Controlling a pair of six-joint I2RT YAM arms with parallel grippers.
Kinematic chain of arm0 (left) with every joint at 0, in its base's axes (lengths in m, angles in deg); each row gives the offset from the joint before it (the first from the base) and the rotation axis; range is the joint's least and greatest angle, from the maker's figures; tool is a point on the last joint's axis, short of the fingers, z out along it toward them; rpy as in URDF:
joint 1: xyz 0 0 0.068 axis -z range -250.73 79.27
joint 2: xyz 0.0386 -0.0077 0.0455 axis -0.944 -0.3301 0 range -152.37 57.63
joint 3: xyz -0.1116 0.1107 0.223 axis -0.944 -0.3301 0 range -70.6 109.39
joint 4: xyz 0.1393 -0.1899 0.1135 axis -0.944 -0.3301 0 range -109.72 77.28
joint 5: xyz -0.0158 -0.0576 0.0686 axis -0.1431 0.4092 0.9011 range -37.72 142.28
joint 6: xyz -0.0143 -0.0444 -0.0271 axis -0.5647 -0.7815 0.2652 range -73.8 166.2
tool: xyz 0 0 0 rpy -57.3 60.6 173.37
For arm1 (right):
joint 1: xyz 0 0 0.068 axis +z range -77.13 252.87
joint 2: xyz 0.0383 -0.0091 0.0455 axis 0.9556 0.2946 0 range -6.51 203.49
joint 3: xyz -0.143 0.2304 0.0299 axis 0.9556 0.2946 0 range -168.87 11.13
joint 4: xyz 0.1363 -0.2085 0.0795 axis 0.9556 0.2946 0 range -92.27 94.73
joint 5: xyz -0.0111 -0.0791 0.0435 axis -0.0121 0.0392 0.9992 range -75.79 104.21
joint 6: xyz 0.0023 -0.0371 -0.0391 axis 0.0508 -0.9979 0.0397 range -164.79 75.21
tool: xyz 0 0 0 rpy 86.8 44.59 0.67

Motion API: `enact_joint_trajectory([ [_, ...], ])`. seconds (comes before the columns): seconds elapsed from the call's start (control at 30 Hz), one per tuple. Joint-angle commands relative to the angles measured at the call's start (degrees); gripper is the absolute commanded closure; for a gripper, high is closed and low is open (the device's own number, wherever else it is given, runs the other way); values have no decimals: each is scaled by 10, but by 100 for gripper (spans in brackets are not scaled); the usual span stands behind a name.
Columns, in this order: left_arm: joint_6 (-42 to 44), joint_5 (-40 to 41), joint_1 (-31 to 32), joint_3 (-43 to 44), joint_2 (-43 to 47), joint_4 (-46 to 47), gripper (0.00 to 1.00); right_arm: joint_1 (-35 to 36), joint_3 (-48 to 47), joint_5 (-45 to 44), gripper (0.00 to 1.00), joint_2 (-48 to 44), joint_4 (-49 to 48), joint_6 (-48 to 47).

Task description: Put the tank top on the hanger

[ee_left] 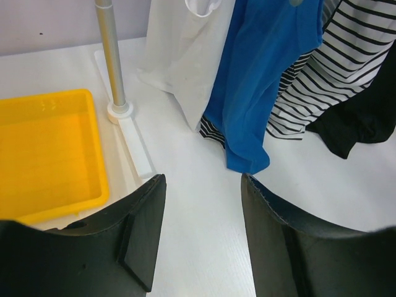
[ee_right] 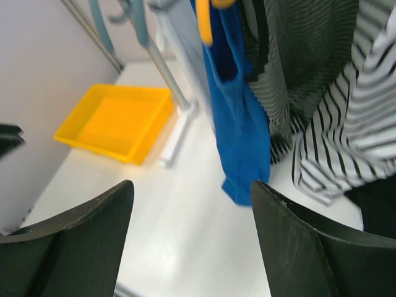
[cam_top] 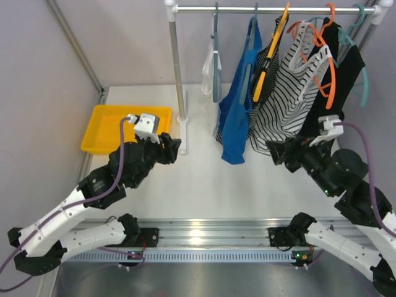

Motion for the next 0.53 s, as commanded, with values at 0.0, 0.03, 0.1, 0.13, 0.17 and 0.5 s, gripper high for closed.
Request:
enact_joint_trajectory([
  [0.0,-15,16,0,6,-5,23,43,4,73,0,24,-26,63,54],
  [0.03,-16,18,0,6,-5,18,43,5,87,-5,24,-33,64,60],
  [0.1,-18,21,0,3,-3,15,43,5,126,-9,24,-54,59,72],
  [0.13,-18,23,0,3,-1,13,43,5,134,-9,23,-58,58,74],
  [0.17,-19,23,0,2,0,9,43,5,139,-9,22,-60,57,77],
  [0.5,-21,19,0,-1,13,-3,43,5,147,-21,20,-62,39,79],
])
